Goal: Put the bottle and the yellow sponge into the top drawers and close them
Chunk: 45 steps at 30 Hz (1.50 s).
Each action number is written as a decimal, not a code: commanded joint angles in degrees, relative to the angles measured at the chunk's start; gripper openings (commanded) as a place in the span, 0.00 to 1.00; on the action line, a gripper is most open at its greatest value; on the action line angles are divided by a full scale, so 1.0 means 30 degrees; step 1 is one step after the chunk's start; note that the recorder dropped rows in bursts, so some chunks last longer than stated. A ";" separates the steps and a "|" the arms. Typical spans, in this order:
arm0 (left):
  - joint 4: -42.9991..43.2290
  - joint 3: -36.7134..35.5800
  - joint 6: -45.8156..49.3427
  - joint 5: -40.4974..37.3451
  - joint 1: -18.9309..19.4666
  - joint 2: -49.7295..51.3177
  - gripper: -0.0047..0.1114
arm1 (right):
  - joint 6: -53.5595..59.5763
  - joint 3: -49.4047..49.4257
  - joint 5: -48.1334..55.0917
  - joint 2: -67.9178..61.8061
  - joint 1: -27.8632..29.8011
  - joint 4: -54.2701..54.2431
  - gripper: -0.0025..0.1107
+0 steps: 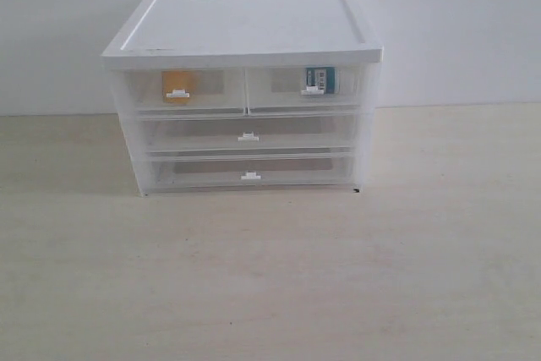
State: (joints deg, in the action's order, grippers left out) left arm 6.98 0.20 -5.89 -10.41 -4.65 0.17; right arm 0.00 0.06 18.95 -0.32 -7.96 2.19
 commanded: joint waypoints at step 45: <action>-0.1689 -0.0066 0.1543 -0.2181 0.0578 -0.0056 0.08 | 0.0000 -0.0019 -0.0172 0.0106 -0.0026 -0.0032 0.02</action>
State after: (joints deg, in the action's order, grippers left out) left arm 2.43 0.20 -1.47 -16.75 -3.11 0.17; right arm 0.00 0.06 18.95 -0.32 -7.96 2.19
